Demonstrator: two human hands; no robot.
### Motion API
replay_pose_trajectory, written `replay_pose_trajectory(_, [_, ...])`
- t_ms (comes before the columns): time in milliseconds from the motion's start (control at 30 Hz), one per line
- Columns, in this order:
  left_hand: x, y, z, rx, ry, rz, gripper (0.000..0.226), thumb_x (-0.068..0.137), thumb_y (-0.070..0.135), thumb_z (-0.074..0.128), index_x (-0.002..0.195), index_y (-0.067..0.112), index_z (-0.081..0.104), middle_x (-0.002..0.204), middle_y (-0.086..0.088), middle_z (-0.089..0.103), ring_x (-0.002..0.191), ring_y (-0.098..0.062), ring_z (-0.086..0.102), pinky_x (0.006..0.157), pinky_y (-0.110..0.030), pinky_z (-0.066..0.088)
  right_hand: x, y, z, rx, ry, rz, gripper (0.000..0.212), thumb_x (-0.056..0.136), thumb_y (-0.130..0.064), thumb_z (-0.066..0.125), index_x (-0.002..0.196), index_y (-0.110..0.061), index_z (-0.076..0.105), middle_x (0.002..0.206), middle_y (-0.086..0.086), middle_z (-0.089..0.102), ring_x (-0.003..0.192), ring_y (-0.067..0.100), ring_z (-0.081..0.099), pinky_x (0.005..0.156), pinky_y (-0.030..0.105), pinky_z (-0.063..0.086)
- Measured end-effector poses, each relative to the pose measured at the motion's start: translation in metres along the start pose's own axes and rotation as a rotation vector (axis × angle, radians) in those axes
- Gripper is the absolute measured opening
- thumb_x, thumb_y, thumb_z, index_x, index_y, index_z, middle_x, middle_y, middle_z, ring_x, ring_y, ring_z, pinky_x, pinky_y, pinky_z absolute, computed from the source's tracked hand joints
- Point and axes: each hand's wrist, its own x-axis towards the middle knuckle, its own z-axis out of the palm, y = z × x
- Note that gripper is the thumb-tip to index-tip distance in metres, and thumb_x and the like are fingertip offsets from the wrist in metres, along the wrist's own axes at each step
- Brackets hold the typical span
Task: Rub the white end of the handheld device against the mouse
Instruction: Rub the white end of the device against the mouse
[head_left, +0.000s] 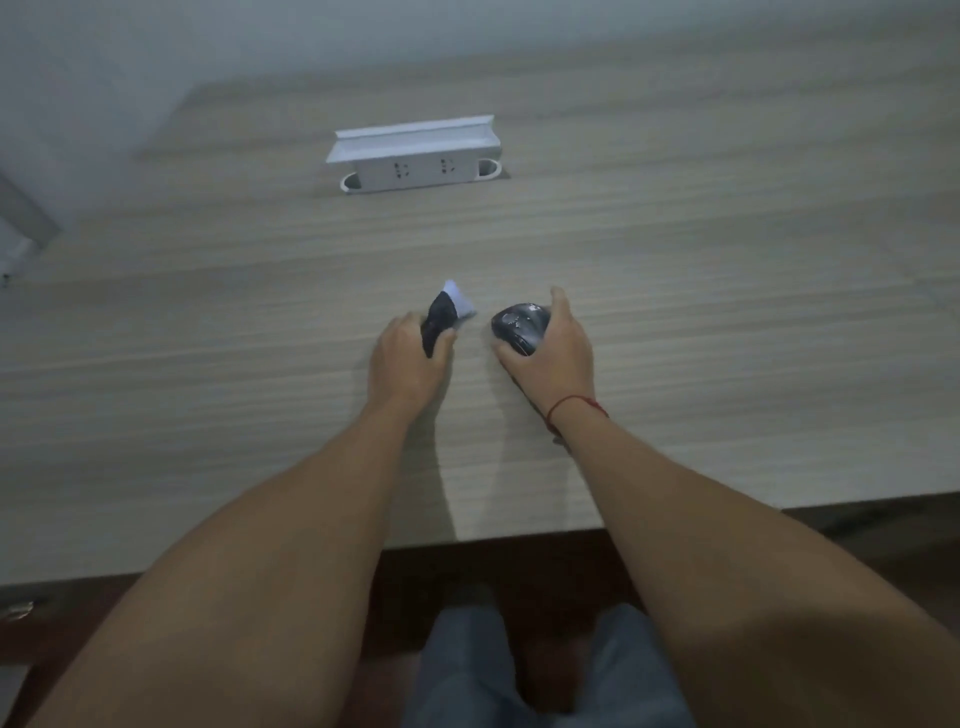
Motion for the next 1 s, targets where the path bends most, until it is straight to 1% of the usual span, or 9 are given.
replay_pose_trajectory(67, [0.003,-0.005,0.008,-0.024,0.062,0.055,0.031,0.093,0.037,0.053,0.080,0.010,0.052,0.081,-0.011,0.057,0.076,-0.032,0.055,0.062,-0.032,0.034,0.007,0.003,0.005,0.016,0.020,-0.055,0.098,0.068,-0.042,0.077,0.145,-0.013,0.024,0.121,0.008,0.060,0.113,0.027,0.057,0.098,0.044,0.045])
replay_pose_trajectory(200, [0.001,-0.012,0.015,-0.061,0.145,0.122,0.034,0.098,0.033,0.043,0.096,0.002,0.056,0.096,-0.022,0.064,0.088,-0.039,0.060,0.071,-0.040,0.044,0.004,0.011,0.010,0.022,0.047,-0.134,0.096,0.067,-0.043,0.077,0.142,-0.013,0.024,0.119,0.009,0.060,0.109,0.029,0.058,0.094,0.044,0.049])
replay_pose_trajectory(333, [-0.037,-0.005,0.002,-0.083,0.094,0.125,0.038,0.099,0.031,0.035,0.099,-0.001,0.056,0.100,-0.024,0.065,0.093,-0.040,0.059,0.076,-0.040,0.044,-0.021,0.009,0.000,0.064,0.018,-0.107,0.093,0.067,-0.041,0.079,0.139,-0.011,0.027,0.125,0.012,0.057,0.112,0.030,0.057,0.094,0.043,0.049])
replay_pose_trajectory(433, [-0.046,-0.001,0.000,-0.195,0.095,0.080,0.038,0.100,0.027,0.037,0.100,-0.004,0.057,0.102,-0.024,0.064,0.097,-0.038,0.058,0.074,-0.036,0.039,-0.036,0.009,-0.003,0.046,0.007,-0.082,0.093,0.069,-0.039,0.078,0.141,-0.013,0.025,0.127,0.012,0.058,0.112,0.031,0.057,0.095,0.043,0.049])
replay_pose_trajectory(500, [-0.051,0.004,-0.002,-0.246,0.098,0.090,0.035,0.099,0.027,0.042,0.094,-0.003,0.060,0.091,-0.020,0.062,0.090,-0.034,0.058,0.066,-0.028,0.031,-0.042,0.010,-0.008,0.048,0.020,-0.095,0.092,0.070,-0.040,0.078,0.140,-0.014,0.026,0.124,0.010,0.059,0.110,0.030,0.058,0.094,0.044,0.049])
replay_pose_trajectory(567, [-0.056,0.003,-0.003,-0.286,0.128,0.084,0.034,0.096,0.028,0.050,0.078,0.002,0.061,0.073,-0.011,0.056,0.075,-0.027,0.054,0.061,-0.026,0.027,-0.047,0.012,-0.010,0.056,0.004,-0.083,0.093,0.070,-0.039,0.079,0.141,-0.015,0.024,0.126,0.010,0.058,0.112,0.031,0.058,0.094,0.043,0.049])
replay_pose_trajectory(667, [-0.060,0.003,-0.004,-0.367,0.240,0.007,0.041,0.092,0.031,0.057,0.058,0.010,0.048,0.059,-0.001,0.046,0.065,-0.021,0.047,0.061,-0.027,0.031,-0.052,0.011,-0.011,0.038,-0.015,-0.088,0.096,0.070,-0.036,0.079,0.143,-0.016,0.021,0.129,0.009,0.056,0.113,0.029,0.057,0.095,0.043,0.049])
replay_pose_trajectory(867, [-0.062,0.018,-0.004,-0.437,0.273,0.039,0.029,0.096,0.032,0.049,0.080,0.008,0.050,0.082,-0.006,0.054,0.076,-0.022,0.047,0.069,-0.027,0.034,-0.048,0.016,-0.013,0.061,-0.032,-0.099,0.098,0.069,-0.032,0.076,0.146,-0.017,0.018,0.130,0.009,0.055,0.113,0.029,0.057,0.096,0.045,0.048])
replay_pose_trajectory(1000, [-0.063,0.023,0.003,-0.462,0.244,0.111,0.033,0.095,0.034,0.050,0.070,0.013,0.048,0.067,0.003,0.051,0.071,-0.019,0.047,0.067,-0.026,0.033,-0.047,0.016,-0.012,0.062,-0.027,-0.118,0.097,0.068,-0.033,0.075,0.146,-0.015,0.020,0.128,0.010,0.057,0.114,0.029,0.057,0.096,0.045,0.048])
